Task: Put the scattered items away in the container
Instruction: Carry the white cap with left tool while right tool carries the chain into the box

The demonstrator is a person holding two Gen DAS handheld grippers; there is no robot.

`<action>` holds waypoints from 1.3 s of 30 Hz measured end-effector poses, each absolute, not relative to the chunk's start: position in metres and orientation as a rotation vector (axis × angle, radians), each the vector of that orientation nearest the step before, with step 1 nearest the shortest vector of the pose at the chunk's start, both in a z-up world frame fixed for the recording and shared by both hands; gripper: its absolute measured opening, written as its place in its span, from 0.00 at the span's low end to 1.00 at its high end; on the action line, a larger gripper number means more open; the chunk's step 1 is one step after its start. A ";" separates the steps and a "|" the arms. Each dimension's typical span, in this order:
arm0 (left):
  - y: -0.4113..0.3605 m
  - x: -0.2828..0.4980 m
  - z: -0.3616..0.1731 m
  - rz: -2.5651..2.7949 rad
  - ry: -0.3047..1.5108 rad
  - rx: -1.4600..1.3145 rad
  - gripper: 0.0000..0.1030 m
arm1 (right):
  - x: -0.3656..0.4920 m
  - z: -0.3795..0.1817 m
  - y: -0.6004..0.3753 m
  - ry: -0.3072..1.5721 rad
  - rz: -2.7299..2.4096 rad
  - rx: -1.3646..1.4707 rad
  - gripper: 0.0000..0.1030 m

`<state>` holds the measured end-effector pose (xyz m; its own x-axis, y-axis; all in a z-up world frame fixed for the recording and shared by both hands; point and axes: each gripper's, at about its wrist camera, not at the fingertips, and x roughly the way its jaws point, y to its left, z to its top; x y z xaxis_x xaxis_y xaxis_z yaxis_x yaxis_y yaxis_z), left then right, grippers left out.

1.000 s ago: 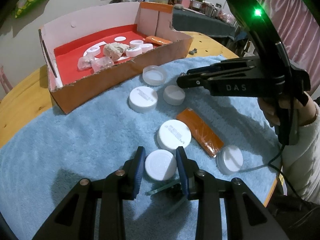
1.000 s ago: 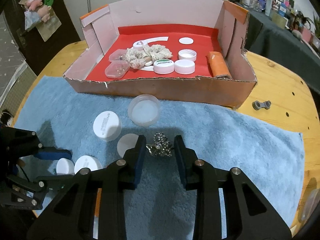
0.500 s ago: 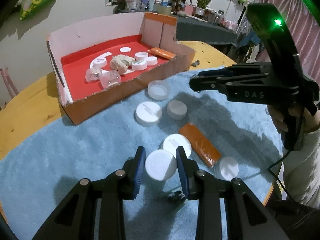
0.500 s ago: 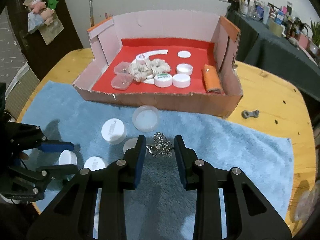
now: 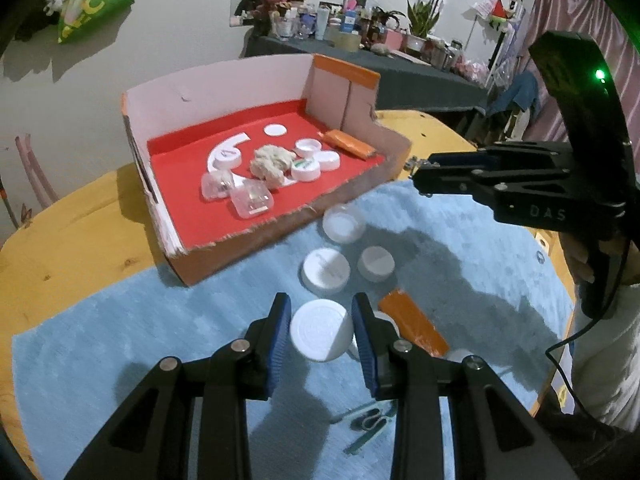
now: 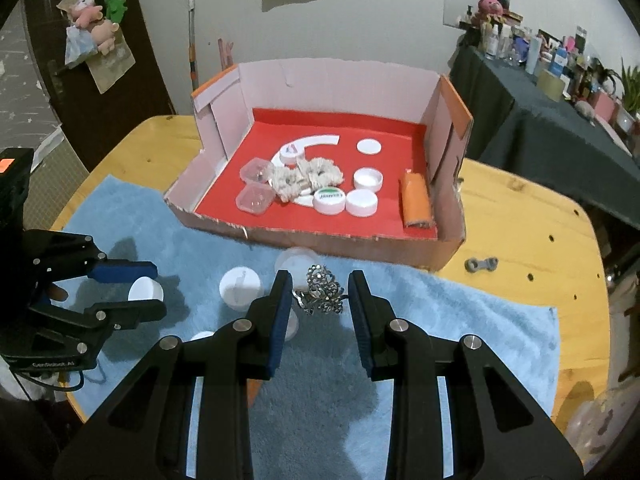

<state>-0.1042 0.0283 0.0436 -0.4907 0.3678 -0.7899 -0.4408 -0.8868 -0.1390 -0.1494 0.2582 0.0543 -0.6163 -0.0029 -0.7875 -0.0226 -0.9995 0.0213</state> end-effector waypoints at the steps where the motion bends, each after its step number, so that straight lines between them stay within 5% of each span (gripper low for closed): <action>1: 0.027 -0.105 0.045 2.370 0.110 -1.226 0.33 | -0.149 0.056 0.258 0.044 2.815 -1.368 0.27; 39: 0.000 -0.212 0.041 2.538 0.066 -1.351 0.33 | -0.268 0.067 0.279 0.008 2.811 -1.445 0.27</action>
<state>-0.2123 0.0002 0.0411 -0.5313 0.2112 -0.8205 -0.2533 -0.9637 -0.0841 -0.2676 0.2794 0.0671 -0.5817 -0.0192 -0.8131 0.0147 -0.9998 0.0131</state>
